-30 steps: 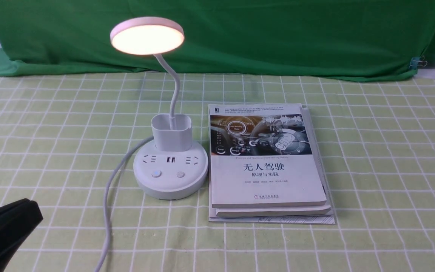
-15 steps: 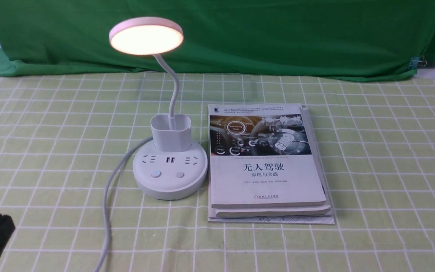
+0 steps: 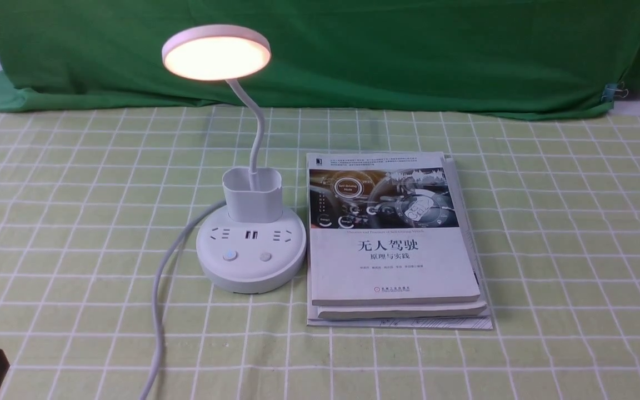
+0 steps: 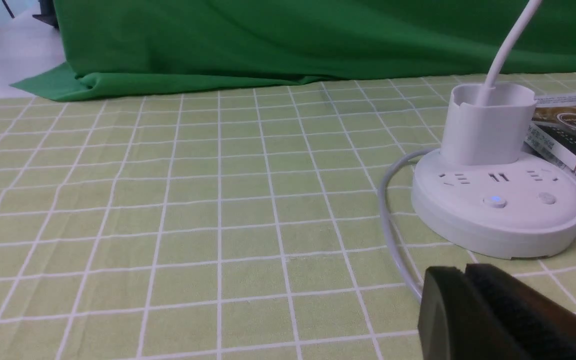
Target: Turn on the table lamp on the green coffee tablecloth with your hand.
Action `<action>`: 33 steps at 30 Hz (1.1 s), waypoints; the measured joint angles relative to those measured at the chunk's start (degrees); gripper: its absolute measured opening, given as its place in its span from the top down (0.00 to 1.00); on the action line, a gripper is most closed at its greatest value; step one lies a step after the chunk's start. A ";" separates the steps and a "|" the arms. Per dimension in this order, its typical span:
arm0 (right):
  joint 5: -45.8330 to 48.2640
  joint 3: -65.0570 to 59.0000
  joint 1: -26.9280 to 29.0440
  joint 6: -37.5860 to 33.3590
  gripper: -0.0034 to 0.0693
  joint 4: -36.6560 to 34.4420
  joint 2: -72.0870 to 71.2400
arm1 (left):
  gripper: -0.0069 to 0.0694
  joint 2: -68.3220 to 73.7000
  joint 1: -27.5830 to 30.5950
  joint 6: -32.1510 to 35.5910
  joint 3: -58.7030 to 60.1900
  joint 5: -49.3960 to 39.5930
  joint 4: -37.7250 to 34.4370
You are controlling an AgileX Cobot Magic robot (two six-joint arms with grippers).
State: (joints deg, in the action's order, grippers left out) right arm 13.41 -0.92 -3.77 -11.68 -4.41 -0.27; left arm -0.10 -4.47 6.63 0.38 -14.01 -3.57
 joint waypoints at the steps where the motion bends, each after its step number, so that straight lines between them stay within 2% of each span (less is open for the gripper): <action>1: 0.00 0.00 0.00 0.00 0.62 0.00 0.00 | 0.90 0.00 0.00 0.00 0.00 0.07 0.00; 33: 0.00 0.00 0.00 0.00 0.62 0.00 0.00 | 0.90 0.00 0.00 0.98 0.00 0.07 0.00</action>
State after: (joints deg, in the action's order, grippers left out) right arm 13.41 -0.92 -3.77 -11.68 -4.41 -0.27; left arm -0.10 -4.47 7.61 0.38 -13.95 -3.57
